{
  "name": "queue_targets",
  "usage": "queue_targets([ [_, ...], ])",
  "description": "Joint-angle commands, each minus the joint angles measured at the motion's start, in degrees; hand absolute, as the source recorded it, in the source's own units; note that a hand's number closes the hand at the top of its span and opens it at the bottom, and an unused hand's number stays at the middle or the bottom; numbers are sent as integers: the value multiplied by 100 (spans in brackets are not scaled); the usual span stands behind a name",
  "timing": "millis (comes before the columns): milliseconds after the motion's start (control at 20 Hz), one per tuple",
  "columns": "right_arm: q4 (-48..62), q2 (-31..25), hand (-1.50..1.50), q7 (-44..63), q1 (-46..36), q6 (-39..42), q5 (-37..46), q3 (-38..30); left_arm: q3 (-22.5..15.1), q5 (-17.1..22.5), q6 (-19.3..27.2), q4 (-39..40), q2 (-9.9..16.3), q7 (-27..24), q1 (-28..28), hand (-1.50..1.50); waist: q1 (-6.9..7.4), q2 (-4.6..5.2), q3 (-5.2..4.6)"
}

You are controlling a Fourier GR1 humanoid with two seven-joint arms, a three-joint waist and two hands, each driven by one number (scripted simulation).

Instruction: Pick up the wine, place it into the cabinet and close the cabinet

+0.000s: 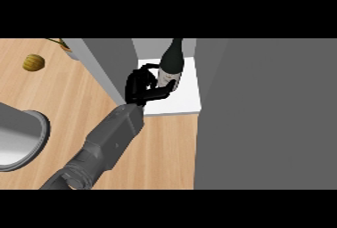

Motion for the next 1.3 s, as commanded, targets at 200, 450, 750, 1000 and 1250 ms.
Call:
queue_targets([
  [200,213,-81,-150,-213,-80,123,-60,-133,341,0,-74,345,0,-871,-96,150,49,2,1],
  [450,-173,-239,-150,188,-121,46,-304,-335,306,-160,-211,223,29,-1149,73,-150,141,-48,3],
  [750,113,-156,-150,5,-159,-9,28,-239,256,-284,-403,-224,211,-1237,334,-150,300,-92,6],
  [1000,-424,-108,-150,253,308,-13,-42,-100,76,-415,295,-939,41,-963,411,-150,390,-166,11],
  [1250,-326,-18,-150,485,-197,-343,213,-9,-412,-828,230,-2066,425,-671,1164,-150,489,-161,8],
])
